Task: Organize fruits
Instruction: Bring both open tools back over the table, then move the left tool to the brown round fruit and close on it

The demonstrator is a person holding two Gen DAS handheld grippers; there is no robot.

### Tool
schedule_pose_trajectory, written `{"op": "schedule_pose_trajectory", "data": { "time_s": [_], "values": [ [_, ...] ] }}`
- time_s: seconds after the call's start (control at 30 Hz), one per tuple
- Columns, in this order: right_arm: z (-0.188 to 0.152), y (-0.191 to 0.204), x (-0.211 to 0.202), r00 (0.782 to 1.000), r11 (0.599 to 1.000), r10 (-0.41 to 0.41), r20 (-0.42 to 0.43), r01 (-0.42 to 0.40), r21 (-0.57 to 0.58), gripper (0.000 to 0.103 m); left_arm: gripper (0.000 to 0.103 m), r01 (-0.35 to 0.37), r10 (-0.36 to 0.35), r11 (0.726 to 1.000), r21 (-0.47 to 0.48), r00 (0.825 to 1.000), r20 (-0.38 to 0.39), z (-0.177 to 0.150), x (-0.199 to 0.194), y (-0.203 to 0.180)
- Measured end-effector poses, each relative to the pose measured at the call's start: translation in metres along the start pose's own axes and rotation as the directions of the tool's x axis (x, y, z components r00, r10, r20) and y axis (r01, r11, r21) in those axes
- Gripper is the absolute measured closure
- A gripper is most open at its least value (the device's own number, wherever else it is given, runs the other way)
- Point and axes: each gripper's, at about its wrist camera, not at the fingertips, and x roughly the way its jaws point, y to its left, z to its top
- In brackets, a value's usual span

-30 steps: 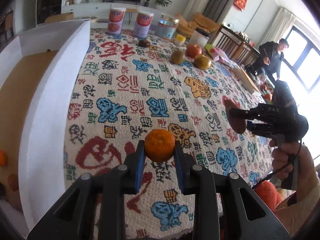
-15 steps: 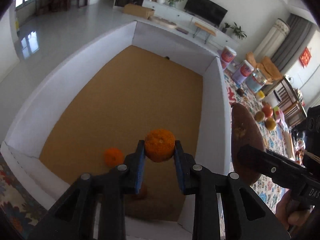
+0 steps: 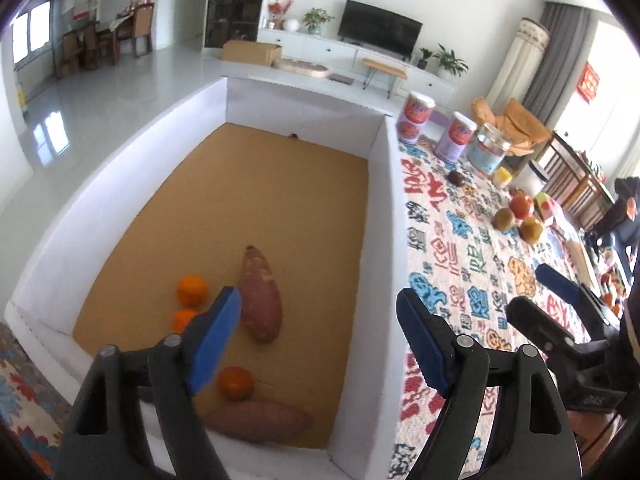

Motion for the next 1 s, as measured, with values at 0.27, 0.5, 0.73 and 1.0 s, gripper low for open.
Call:
{"op": "schedule_pose_trajectory", "data": {
  "time_s": [0.27,0.5,0.73,1.0],
  "values": [
    [-0.094,-0.192,-0.031,0.842,0.848,-0.499,-0.205,0.523,0.083,0.000,0.015,0.257,-0.222,0.935,0.244,0.962,-0.162,-0.046,0.053,-0.150],
    [-0.146,-0.270,-0.064,0.798,0.762,-0.547,-0.253,0.600,0.245,0.000,0.015,0.131,-0.077,0.930,0.342,0.983,-0.166,-0.069,0.129,-0.196],
    [-0.150,-0.277,-0.067,0.794,0.735,-0.543,-0.275,0.607,0.302,0.000,0.014,0.062,-0.032,0.927,0.371,0.996,-0.087,-0.073,0.152,-0.196],
    [-0.149,-0.276,-0.065,0.795,0.735,-0.541,-0.275,0.606,0.304,0.000,0.009,0.058,-0.024,0.925,0.376,0.995,-0.094,-0.073,0.157,-0.200]
  ]
}}
